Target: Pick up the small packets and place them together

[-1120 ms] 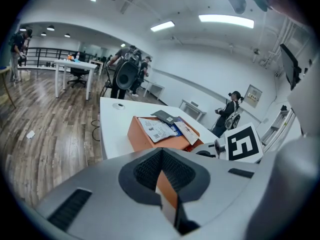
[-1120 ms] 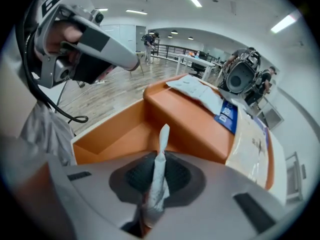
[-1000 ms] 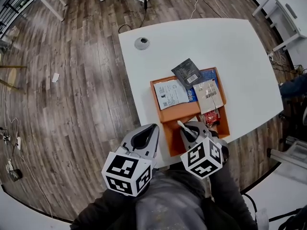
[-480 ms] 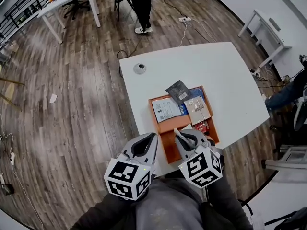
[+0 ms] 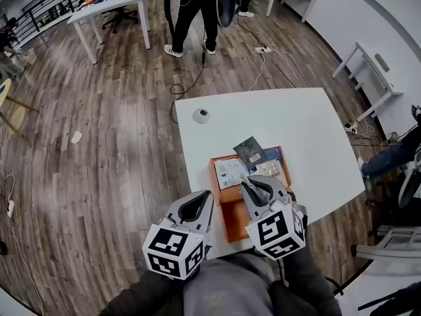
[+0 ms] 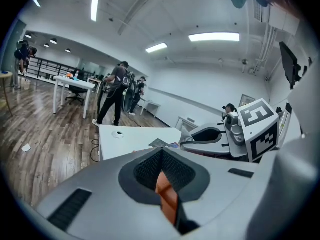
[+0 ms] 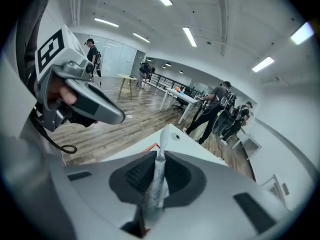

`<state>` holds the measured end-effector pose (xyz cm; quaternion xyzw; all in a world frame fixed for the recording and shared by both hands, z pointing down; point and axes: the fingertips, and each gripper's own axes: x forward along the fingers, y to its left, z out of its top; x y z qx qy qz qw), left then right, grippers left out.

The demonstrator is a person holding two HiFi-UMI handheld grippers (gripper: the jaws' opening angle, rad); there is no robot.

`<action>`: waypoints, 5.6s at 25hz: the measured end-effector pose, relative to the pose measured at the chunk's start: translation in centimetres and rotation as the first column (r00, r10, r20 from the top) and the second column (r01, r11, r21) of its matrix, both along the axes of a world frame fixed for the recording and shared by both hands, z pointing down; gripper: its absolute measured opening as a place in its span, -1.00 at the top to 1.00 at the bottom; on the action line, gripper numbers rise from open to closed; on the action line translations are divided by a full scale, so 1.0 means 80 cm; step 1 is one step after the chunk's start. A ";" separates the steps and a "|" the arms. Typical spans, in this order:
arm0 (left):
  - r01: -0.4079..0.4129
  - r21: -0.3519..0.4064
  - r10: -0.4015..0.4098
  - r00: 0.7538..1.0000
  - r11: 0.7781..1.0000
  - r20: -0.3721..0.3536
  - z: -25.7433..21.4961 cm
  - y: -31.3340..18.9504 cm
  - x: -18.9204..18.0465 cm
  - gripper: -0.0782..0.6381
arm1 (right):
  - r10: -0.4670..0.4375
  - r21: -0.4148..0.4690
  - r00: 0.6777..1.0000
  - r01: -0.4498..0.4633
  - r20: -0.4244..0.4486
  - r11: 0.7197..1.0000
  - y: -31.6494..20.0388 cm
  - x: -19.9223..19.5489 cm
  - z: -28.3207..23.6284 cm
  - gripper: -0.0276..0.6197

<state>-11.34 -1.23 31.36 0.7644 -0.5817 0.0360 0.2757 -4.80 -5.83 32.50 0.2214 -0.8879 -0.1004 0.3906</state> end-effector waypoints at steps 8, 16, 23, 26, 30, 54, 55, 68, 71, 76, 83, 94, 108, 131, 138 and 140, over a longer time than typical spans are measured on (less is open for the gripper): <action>0.055 -0.053 -0.055 0.998 0.997 -0.003 0.019 -0.025 -0.012 0.79 | -0.005 -0.040 1.000 0.005 -0.001 0.999 -0.044 -0.008 0.023 0.79; 0.113 -0.138 -0.114 0.993 0.984 -0.001 0.053 -0.038 -0.034 0.79 | -0.011 -0.140 1.000 0.009 -0.012 0.990 -0.067 -0.028 0.080 0.79; 0.132 -0.166 -0.135 0.991 0.977 -0.004 0.068 -0.039 -0.036 0.79 | -0.028 -0.215 1.000 0.026 -0.006 0.976 -0.064 -0.034 0.106 0.43; 0.133 -0.162 -0.136 0.991 0.978 -0.005 0.067 -0.039 -0.038 0.79 | -0.039 -0.225 0.999 0.039 0.005 0.974 -0.059 -0.038 0.104 0.30; 0.128 -0.152 -0.131 0.991 0.980 -0.006 0.064 -0.034 -0.036 0.79 | -0.041 -0.215 0.999 0.047 0.033 0.975 -0.050 -0.040 0.095 0.20; -0.198 -0.109 0.198 0.980 0.974 -0.007 0.052 -0.012 0.100 0.79 | 0.328 -0.118 0.945 -0.325 0.006 0.938 0.000 0.138 0.078 0.20; -0.218 -0.115 0.218 0.976 0.969 -0.008 0.055 -0.011 0.108 0.79 | 0.346 -0.130 0.938 -0.344 -0.007 0.930 0.006 0.148 0.087 0.20; -0.289 -0.158 0.292 0.957 0.944 -0.006 0.072 -0.011 0.137 0.79 | 0.382 -0.199 0.914 -0.403 -0.135 0.893 0.025 0.186 0.148 0.21; -0.259 -0.167 0.262 0.965 0.951 -0.003 0.074 -0.016 0.125 0.79 | 0.358 -0.185 0.922 -0.381 -0.146 0.906 0.014 0.177 0.151 0.37; -0.227 -0.184 0.230 0.973 0.956 -0.009 0.083 -0.026 0.120 0.79 | 0.328 -0.159 0.927 -0.357 -0.181 0.921 -0.001 0.176 0.159 0.90; -0.201 -0.201 0.203 0.979 0.959 -0.013 0.090 -0.037 0.122 0.79 | 0.225 -0.056 0.882 -0.271 -0.414 0.961 -0.015 0.186 0.189 0.90; -0.085 -0.219 0.086 0.996 0.972 -0.004 0.097 -0.029 0.071 0.79 | 0.028 -0.136 0.888 -0.101 -0.459 0.986 0.012 0.125 0.209 0.90; -0.081 -0.186 0.080 0.997 0.979 -0.013 0.085 -0.006 0.062 0.79 | 0.059 -0.399 0.981 -0.130 -0.184 0.908 0.049 0.093 0.196 0.14; -0.059 -0.186 0.058 0.998 0.981 -0.006 0.085 0.001 0.038 0.79 | -0.044 -0.375 0.969 -0.052 -0.244 0.925 0.074 0.071 0.206 0.59; -0.067 -0.153 0.068 0.998 0.986 0.001 0.070 0.016 0.034 0.79 | -0.011 -0.354 0.987 -0.047 -0.159 0.934 0.086 0.058 0.165 0.63; -0.074 -0.138 0.075 0.997 0.988 0.001 0.063 0.019 0.035 0.79 | 0.000 -0.347 0.991 -0.047 -0.132 0.937 0.089 0.054 0.149 0.63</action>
